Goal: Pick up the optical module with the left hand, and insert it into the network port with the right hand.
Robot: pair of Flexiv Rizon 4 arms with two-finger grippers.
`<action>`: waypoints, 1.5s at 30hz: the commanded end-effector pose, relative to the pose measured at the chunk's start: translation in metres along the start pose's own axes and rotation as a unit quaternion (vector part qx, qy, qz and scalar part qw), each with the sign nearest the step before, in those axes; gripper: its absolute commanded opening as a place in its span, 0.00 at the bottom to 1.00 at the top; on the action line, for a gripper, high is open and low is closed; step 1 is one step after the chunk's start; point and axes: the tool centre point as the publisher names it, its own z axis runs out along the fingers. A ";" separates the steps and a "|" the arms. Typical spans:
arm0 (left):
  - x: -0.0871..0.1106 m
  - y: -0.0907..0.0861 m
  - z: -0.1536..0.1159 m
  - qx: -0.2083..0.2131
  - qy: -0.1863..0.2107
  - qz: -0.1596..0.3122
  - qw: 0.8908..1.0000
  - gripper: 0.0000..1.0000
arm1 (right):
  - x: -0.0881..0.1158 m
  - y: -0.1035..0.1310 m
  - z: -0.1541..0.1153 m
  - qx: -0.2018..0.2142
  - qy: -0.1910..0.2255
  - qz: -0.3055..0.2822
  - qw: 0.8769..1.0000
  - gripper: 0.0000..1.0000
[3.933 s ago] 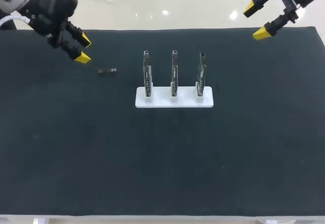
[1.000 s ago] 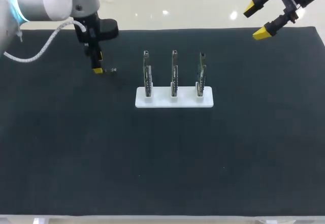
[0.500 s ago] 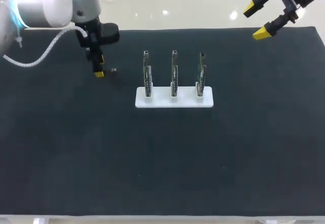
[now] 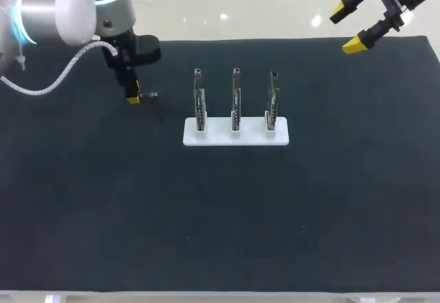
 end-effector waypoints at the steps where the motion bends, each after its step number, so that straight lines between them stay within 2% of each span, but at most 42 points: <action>1: 0.000 -0.005 0.001 -0.007 -0.001 -0.001 1.000 0.71 | 0.000 0.000 0.000 0.000 0.000 0.000 1.000 1.00; 6: -0.003 -0.006 0.002 -0.007 -0.001 -0.001 1.000 0.70 | 0.000 0.000 0.000 0.000 0.000 0.000 1.000 1.00; 8: -0.004 -0.006 0.002 -0.007 -0.002 0.000 1.000 0.47 | 0.000 0.000 0.000 0.000 0.000 0.000 1.000 1.00; 9: -0.005 -0.006 0.003 -0.007 -0.002 -0.001 1.000 0.44 | 0.000 0.000 0.000 0.000 0.000 0.000 1.000 1.00; 12: -0.005 -0.006 0.004 -0.009 -0.001 -0.001 1.000 0.20 | 0.000 0.000 0.000 0.000 0.000 0.000 1.000 1.00; 13: -0.005 -0.006 0.004 -0.009 -0.001 -0.001 1.000 0.00 | 0.000 0.000 0.000 0.000 0.000 0.000 1.000 1.00; 17: -0.004 -0.004 0.004 -0.009 -0.002 -0.001 1.000 0.00 | 0.000 0.000 0.000 0.000 0.000 0.000 1.000 1.00; 21: -0.002 -0.004 -0.008 -0.004 -0.019 0.001 1.000 0.00 | 0.000 0.000 0.000 0.000 0.000 0.000 1.000 1.00; 28: -0.007 -0.012 -0.046 -0.005 -0.109 0.022 0.994 0.00 | 0.000 0.000 0.000 0.000 0.000 0.000 1.000 1.00; 32: -0.013 -0.022 -0.072 0.011 -0.160 0.033 0.986 0.00 | 0.000 0.000 0.000 0.000 0.000 0.000 1.000 1.00; 34: -0.014 -0.029 -0.087 0.032 -0.170 0.038 0.984 0.00 | 0.000 0.000 0.000 0.000 0.000 0.000 1.000 1.00; 38: -0.018 -0.047 -0.117 0.037 -0.228 0.064 0.971 0.00 | 0.000 0.000 0.000 0.000 0.000 0.000 1.000 1.00; 45: -0.020 -0.075 -0.162 0.032 -0.333 0.093 0.938 0.00 | 0.000 0.000 0.000 0.000 0.000 0.000 1.000 1.00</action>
